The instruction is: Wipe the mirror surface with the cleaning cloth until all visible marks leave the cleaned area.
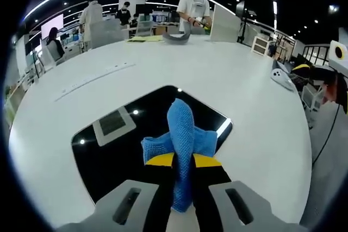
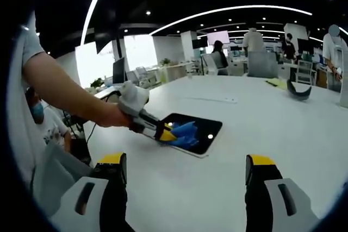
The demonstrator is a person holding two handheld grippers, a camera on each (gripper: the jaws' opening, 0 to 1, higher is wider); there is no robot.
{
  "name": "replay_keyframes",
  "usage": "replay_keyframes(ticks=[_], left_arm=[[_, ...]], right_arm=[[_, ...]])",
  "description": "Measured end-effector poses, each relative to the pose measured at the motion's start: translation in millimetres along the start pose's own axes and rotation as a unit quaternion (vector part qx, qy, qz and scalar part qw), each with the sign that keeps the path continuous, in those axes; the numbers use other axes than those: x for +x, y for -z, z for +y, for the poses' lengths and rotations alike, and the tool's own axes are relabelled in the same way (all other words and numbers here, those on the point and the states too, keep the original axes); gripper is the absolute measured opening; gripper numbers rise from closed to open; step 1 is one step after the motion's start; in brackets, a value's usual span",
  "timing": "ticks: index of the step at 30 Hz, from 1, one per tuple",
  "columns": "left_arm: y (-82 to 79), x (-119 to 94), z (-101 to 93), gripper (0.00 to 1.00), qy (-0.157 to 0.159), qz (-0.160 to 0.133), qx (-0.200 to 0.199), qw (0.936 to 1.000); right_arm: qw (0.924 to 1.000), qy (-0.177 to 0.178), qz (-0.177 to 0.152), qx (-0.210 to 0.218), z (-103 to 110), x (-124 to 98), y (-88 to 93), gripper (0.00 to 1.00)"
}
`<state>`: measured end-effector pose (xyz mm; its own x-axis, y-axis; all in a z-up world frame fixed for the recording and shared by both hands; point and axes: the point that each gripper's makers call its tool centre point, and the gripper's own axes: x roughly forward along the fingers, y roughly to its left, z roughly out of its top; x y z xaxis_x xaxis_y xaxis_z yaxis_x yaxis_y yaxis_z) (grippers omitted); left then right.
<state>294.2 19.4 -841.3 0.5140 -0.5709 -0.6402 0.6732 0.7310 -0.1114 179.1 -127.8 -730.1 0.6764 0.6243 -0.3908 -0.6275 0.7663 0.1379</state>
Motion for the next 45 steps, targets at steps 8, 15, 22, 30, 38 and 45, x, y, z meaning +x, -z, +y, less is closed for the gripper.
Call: replay_keyframes(ticks=[8,15,22,30,38,45], left_arm=[[2.4,-3,0.9,0.08,0.004,0.000,-0.010,0.9999],[5.3,-6,1.5,0.07,0.003,-0.002,-0.005,1.0000],[9.0,-11,3.0,0.07,-0.001,0.000,-0.008,1.0000],[11.9,-16,5.4,0.07,-0.002,0.007,-0.006,1.0000],[14.6,-19,10.8,0.06,-0.001,0.011,-0.016,0.9998],[14.6,-19,13.0,0.05,0.002,0.012,-0.015,0.9998]], right_arm=[[1.0000,-0.004,0.000,0.001,2,-1,1.5,0.89],[1.0000,-0.005,0.003,0.000,2,-1,2.1,0.89],[0.9999,-0.013,-0.004,-0.005,3,1,-3.8,0.89],[0.9998,-0.019,-0.009,-0.008,4,1,-6.5,0.89],[0.9997,-0.021,-0.010,-0.008,1,-1,-5.7,0.89],[0.9997,-0.022,-0.007,-0.011,-1,0,-4.2,0.88]])
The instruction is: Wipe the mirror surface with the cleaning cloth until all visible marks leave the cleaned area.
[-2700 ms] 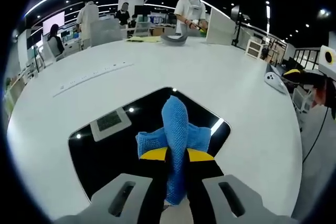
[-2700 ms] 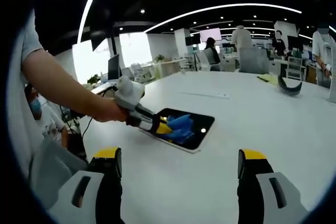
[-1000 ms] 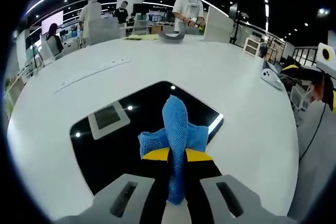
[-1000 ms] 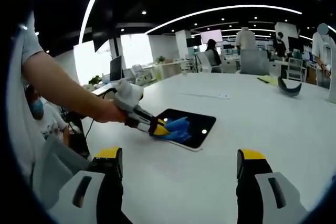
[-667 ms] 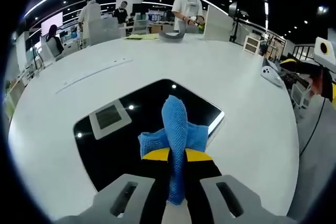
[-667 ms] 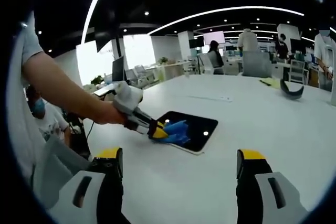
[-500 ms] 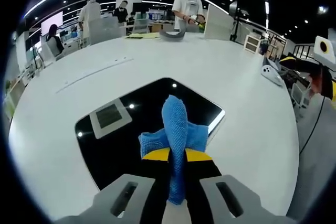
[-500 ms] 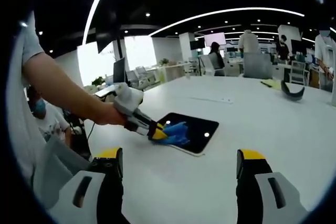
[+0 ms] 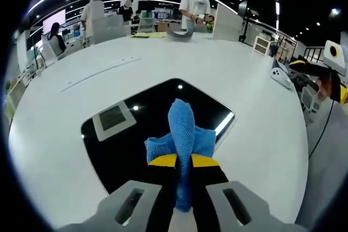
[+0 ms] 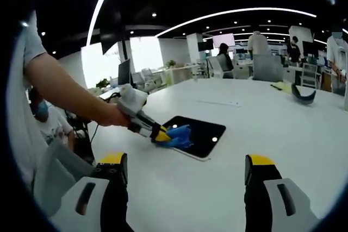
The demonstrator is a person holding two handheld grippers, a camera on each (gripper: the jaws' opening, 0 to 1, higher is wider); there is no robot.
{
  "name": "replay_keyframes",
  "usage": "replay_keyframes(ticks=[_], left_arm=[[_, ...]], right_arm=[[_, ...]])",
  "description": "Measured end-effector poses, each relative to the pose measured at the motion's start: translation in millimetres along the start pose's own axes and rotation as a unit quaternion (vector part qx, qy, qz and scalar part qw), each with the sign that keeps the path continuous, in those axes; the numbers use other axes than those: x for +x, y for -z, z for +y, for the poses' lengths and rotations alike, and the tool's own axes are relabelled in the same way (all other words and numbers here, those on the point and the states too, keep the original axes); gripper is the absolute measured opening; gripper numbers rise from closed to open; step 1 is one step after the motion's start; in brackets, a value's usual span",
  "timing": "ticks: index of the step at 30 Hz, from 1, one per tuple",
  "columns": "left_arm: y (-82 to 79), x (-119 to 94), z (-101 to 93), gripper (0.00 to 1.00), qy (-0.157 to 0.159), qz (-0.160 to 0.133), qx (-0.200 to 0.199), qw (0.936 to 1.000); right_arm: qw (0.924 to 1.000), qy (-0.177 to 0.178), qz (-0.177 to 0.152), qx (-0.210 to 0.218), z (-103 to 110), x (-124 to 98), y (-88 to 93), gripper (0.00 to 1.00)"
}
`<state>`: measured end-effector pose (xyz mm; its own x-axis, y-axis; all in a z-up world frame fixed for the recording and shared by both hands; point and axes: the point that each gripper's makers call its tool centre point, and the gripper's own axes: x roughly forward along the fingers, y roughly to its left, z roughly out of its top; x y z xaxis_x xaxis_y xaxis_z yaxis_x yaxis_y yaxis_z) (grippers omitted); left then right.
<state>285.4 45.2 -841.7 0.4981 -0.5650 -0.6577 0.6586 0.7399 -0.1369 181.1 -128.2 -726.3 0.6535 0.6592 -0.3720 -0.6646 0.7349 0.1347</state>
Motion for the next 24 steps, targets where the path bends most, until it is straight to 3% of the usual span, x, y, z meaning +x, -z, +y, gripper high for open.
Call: replay_keyframes(ticks=[24], left_arm=[[-0.7,-1,10.9,0.05,-0.010,-0.010,-0.003,0.9999]], right_arm=[[0.9998,-0.018,0.002,-0.011,8,5,-4.6,0.89]])
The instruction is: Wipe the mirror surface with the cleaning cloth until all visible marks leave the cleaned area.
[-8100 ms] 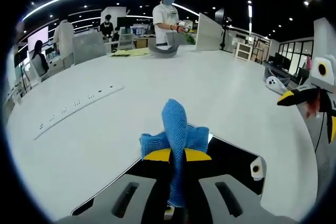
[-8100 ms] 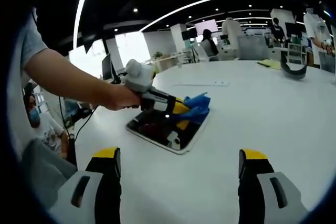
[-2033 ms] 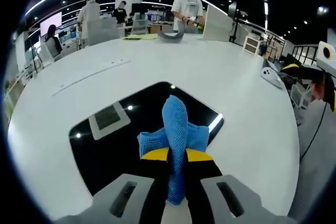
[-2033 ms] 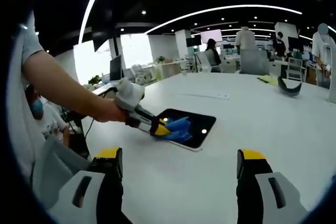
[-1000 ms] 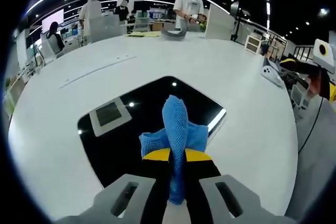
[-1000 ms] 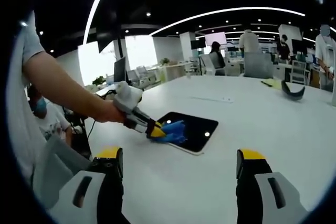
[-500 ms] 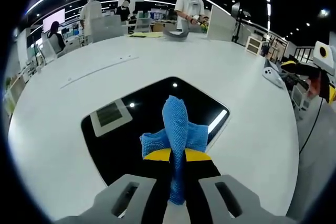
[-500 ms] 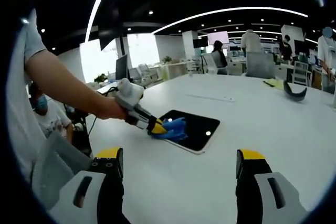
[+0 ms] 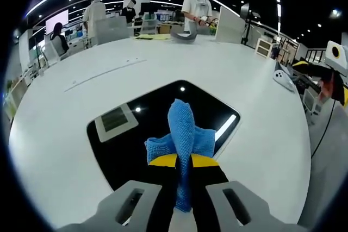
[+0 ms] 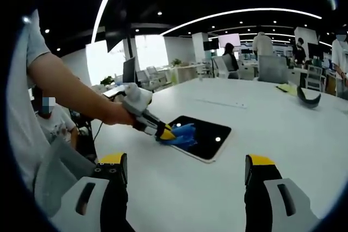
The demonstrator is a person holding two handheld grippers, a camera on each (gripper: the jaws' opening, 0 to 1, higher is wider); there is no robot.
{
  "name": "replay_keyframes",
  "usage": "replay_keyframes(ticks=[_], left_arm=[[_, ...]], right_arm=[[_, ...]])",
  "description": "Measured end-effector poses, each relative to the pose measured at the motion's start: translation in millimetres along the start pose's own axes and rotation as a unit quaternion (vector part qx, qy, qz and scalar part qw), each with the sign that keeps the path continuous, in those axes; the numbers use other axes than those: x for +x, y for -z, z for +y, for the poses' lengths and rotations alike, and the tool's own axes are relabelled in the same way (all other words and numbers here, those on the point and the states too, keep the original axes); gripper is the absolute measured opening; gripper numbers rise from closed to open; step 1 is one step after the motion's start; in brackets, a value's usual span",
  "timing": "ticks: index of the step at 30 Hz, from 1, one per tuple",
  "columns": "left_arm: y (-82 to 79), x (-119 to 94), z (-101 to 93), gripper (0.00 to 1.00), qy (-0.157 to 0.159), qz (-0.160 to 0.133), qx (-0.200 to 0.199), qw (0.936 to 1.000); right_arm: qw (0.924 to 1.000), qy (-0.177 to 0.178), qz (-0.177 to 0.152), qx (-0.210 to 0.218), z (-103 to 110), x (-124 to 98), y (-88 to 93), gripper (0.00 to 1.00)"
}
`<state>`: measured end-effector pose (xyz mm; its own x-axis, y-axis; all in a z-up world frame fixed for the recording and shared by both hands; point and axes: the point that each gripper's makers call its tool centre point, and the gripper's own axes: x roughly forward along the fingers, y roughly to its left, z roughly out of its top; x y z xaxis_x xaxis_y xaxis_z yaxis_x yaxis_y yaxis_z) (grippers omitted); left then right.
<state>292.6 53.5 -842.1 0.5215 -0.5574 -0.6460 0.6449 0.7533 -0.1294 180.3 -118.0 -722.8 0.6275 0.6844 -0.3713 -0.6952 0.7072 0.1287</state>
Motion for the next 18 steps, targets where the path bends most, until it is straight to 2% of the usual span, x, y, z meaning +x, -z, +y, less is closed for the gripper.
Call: replay_keyframes(ticks=[18], left_arm=[[-2.7,0.5,10.0,0.05,-0.003,-0.004,0.002,1.0000]], right_arm=[[1.0000,-0.004,0.004,-0.002,1.2,4.6,0.2,0.89]])
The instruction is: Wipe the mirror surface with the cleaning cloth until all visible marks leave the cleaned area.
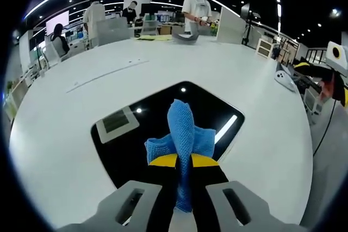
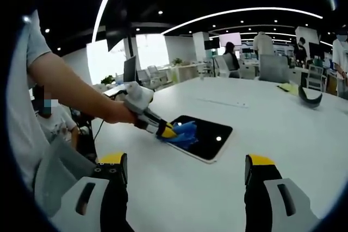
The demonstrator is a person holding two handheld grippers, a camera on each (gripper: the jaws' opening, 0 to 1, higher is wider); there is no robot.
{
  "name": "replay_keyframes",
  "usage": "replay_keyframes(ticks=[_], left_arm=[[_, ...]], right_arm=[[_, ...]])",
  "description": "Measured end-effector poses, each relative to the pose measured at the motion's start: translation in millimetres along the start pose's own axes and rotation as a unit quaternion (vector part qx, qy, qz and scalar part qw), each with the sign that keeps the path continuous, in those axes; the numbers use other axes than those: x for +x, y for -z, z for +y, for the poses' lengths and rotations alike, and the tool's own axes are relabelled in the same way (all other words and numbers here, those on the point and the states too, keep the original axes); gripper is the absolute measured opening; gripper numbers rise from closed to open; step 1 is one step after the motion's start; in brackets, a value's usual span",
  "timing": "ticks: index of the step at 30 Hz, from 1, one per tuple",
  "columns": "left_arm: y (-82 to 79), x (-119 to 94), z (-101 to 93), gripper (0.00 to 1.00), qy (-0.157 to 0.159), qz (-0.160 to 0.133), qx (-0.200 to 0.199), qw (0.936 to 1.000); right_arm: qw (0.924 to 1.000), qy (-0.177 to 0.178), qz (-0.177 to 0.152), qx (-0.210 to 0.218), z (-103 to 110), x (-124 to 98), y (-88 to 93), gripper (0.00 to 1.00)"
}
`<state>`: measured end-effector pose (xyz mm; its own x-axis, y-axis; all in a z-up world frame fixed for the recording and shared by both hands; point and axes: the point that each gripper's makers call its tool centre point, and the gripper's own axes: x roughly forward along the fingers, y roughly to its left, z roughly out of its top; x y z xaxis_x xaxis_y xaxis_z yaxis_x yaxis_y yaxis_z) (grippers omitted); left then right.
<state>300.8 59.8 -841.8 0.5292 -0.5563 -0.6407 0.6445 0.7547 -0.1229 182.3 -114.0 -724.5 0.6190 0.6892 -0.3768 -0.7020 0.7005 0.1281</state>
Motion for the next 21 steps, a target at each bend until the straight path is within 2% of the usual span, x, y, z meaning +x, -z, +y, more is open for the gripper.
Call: replay_keyframes(ticks=[21], left_arm=[[-3.5,1.8,9.8,0.05,-0.006,-0.007,-0.008,0.9999]], right_arm=[[1.0000,-0.008,0.004,0.003,2.7,7.6,1.7,0.88]])
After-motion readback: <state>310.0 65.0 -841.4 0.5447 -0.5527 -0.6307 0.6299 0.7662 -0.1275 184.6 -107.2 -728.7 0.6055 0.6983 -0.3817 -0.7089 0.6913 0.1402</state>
